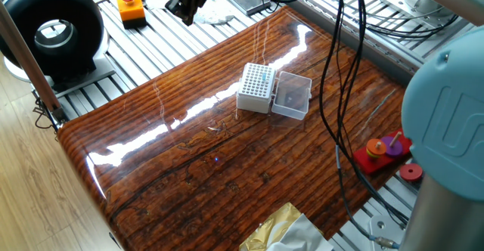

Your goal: Insert a medium pipette tip into the holder for medium pipette tips

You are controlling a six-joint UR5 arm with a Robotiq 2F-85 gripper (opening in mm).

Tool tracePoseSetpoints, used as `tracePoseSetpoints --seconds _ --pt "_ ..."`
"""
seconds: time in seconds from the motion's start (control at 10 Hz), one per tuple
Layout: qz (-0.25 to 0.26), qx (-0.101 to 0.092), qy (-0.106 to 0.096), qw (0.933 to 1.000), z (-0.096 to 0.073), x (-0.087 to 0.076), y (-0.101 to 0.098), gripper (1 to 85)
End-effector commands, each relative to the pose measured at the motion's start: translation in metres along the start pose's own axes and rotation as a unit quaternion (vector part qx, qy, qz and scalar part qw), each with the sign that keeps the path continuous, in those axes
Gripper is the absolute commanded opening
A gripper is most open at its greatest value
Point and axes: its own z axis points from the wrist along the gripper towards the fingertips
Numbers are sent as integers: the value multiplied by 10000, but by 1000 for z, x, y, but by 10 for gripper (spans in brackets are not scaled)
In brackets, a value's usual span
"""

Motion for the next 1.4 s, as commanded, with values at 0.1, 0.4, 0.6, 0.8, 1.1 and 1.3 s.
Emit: tracePoseSetpoints --seconds 0.1,0.4,0.6,0.8,1.1,1.3 --pt "56 162 186 9997 -4 8 -5 10" --pt "15 192 277 9994 -4 13 -6 10" --pt "10 238 276 9993 -2 13 -8 10" --pt "53 170 234 9996 -2 10 -4 10" --pt "73 150 269 9995 -2 13 -3 10" --pt "75 146 245 9996 -2 11 -3 10"
